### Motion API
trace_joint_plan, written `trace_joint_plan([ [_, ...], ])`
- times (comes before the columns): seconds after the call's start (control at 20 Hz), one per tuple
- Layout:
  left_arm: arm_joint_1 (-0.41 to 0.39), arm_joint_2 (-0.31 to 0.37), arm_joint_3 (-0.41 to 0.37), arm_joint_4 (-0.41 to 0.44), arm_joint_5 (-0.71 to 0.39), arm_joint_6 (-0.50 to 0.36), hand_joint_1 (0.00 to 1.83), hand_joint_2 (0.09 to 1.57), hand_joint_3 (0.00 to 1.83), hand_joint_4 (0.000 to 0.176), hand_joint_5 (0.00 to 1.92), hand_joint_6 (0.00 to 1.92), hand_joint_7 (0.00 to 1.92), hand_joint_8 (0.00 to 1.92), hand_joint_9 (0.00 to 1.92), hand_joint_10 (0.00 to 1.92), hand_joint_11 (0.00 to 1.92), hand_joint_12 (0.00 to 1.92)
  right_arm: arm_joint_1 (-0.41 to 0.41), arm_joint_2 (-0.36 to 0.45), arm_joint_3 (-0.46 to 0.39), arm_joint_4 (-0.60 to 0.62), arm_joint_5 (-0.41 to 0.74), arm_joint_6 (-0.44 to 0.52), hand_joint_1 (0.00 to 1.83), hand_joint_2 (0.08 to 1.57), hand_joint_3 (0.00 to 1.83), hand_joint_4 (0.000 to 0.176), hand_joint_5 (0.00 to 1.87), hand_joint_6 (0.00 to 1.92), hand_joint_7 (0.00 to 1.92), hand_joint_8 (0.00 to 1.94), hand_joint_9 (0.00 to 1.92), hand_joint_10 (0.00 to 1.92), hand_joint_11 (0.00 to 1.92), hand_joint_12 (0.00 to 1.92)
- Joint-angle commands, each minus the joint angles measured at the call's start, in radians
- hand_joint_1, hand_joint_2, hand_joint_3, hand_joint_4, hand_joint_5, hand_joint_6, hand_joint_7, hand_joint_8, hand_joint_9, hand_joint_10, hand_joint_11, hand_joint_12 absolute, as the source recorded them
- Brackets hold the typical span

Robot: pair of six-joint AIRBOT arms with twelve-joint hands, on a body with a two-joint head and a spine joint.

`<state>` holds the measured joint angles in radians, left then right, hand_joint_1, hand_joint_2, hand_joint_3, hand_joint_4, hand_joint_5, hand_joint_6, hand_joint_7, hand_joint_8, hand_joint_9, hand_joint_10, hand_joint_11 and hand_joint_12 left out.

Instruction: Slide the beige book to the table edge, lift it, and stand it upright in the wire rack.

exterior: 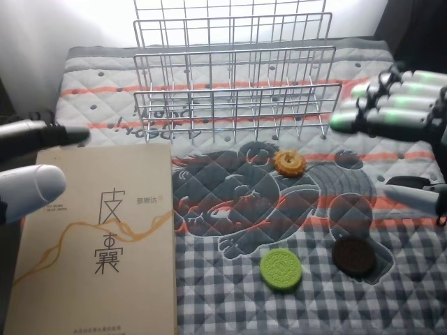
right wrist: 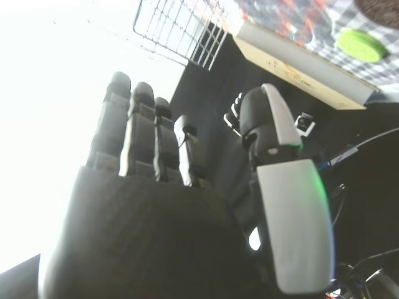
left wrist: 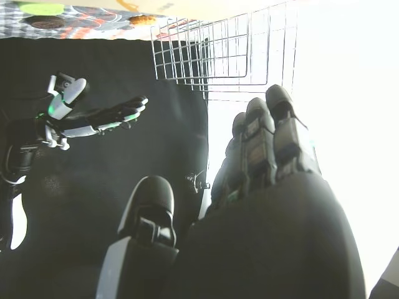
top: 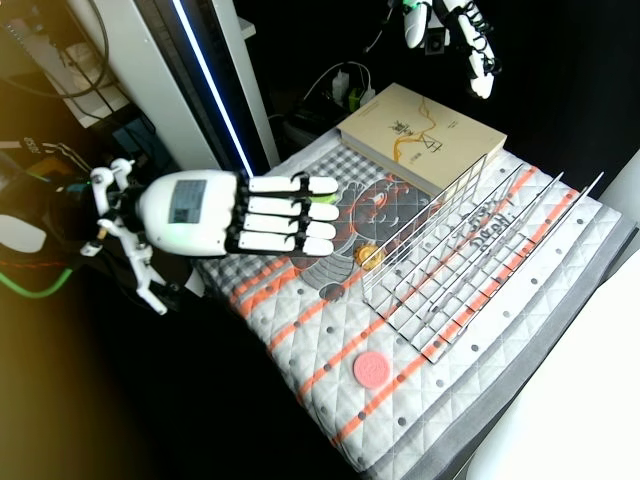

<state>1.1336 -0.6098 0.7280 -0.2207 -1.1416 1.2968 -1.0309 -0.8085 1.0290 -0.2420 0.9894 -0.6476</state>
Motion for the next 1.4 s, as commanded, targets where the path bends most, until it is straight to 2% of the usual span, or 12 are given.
trace_joint_plan([
  [0.0, -0.004, 0.007, 0.003, -0.011, -0.119, -0.006, 0.00, 1.33, 0.00, 0.079, 0.38, 0.00, 0.22, 0.01, 0.12, 0.01, 0.01, 0.07, 0.021, 0.001, 0.009, 0.036, 0.112, 0.004, 0.12, 1.41, 0.00, 0.000, 0.37, 0.00, 0.38, 0.00, 0.26, 0.00, 0.24, 0.18],
  [0.05, -0.003, 0.007, 0.003, -0.014, -0.120, -0.006, 0.00, 1.33, 0.00, 0.079, 0.38, 0.00, 0.22, 0.01, 0.12, 0.01, 0.01, 0.07, 0.024, 0.001, 0.010, 0.035, 0.112, 0.004, 0.12, 1.41, 0.00, 0.000, 0.37, 0.00, 0.38, 0.00, 0.26, 0.00, 0.24, 0.18],
  [0.15, 0.016, 0.007, -0.001, -0.045, -0.148, -0.005, 0.00, 1.28, 0.00, 0.110, 0.24, 0.00, 0.11, 0.00, 0.01, 0.00, 0.00, 0.00, 0.043, -0.007, 0.015, 0.011, 0.104, 0.012, 0.09, 1.44, 0.01, 0.001, 0.35, 0.00, 0.40, 0.01, 0.30, 0.01, 0.27, 0.17],
  [0.4, 0.140, 0.019, -0.028, -0.156, -0.288, -0.012, 0.00, 1.28, 0.00, 0.115, 0.17, 0.00, 0.03, 0.00, 0.00, 0.00, 0.00, 0.00, 0.171, -0.062, 0.048, -0.184, -0.012, 0.089, 0.03, 1.50, 0.00, 0.000, 0.32, 0.00, 0.36, 0.00, 0.28, 0.00, 0.33, 0.11],
  [0.5, 0.182, 0.020, -0.033, -0.175, -0.322, -0.034, 0.00, 1.30, 0.00, 0.102, 0.14, 0.00, 0.01, 0.00, 0.00, 0.00, 0.00, 0.00, 0.257, -0.114, 0.090, -0.359, -0.080, 0.225, 0.00, 1.50, 0.00, 0.000, 0.33, 0.00, 0.35, 0.00, 0.28, 0.00, 0.42, 0.14],
  [0.65, 0.222, 0.021, -0.033, -0.207, -0.382, -0.058, 0.00, 1.29, 0.00, 0.125, 0.12, 0.00, 0.02, 0.00, 0.00, 0.00, 0.00, 0.00, 0.336, -0.182, 0.127, -0.565, -0.153, 0.356, 0.00, 1.47, 0.00, 0.000, 0.34, 0.01, 0.33, 0.00, 0.25, 0.00, 0.36, 0.12],
  [0.75, 0.226, 0.022, -0.033, -0.208, -0.395, -0.067, 0.00, 1.29, 0.00, 0.119, 0.13, 0.01, 0.02, 0.00, 0.00, 0.00, 0.00, 0.00, 0.371, -0.223, 0.145, -0.662, -0.178, 0.415, 0.00, 1.46, 0.00, 0.000, 0.32, 0.00, 0.30, 0.00, 0.24, 0.00, 0.38, 0.13],
  [0.85, 0.226, 0.022, -0.034, -0.208, -0.388, -0.068, 0.00, 1.29, 0.00, 0.099, 0.15, 0.01, 0.03, 0.01, 0.00, 0.00, 0.00, 0.00, 0.399, -0.256, 0.160, -0.753, -0.194, 0.474, 0.00, 1.47, 0.00, 0.000, 0.30, 0.00, 0.28, 0.00, 0.22, 0.00, 0.34, 0.12],
  [0.95, 0.226, 0.022, -0.033, -0.208, -0.382, -0.069, 0.00, 1.29, 0.00, 0.105, 0.15, 0.01, 0.04, 0.01, 0.00, 0.00, 0.00, 0.00, 0.422, -0.278, 0.168, -0.819, -0.207, 0.506, 0.00, 1.48, 0.00, 0.000, 0.32, 0.01, 0.32, 0.00, 0.27, 0.00, 0.19, 0.52],
  [1.05, 0.226, 0.022, -0.030, -0.207, -0.378, -0.075, 0.00, 1.29, 0.00, 0.108, 0.16, 0.01, 0.04, 0.01, 0.00, 0.00, 0.00, 0.00, 0.447, -0.302, 0.176, -0.904, -0.224, 0.548, 0.00, 1.47, 0.00, 0.000, 0.34, 0.00, 0.33, 0.00, 0.29, 0.00, 0.14, 0.76],
  [1.15, 0.226, 0.022, -0.029, -0.202, -0.378, -0.078, 0.00, 1.30, 0.00, 0.109, 0.16, 0.01, 0.06, 0.01, 0.00, 0.00, 0.00, 0.00, 0.472, -0.344, 0.196, -1.005, -0.242, 0.608, 0.11, 1.48, 0.00, 0.000, 0.36, 0.00, 0.35, 0.00, 0.31, 0.00, 0.10, 0.75],
  [1.35, 0.226, 0.021, -0.027, -0.199, -0.374, -0.083, 0.00, 1.29, 0.00, 0.116, 0.17, 0.01, 0.05, 0.01, 0.00, 0.00, 0.00, 0.00, 0.496, -0.401, 0.219, -1.144, -0.254, 0.686, 0.00, 1.47, 0.00, 0.000, 0.33, 0.00, 0.32, 0.00, 0.27, 0.00, 0.07, 0.55],
])
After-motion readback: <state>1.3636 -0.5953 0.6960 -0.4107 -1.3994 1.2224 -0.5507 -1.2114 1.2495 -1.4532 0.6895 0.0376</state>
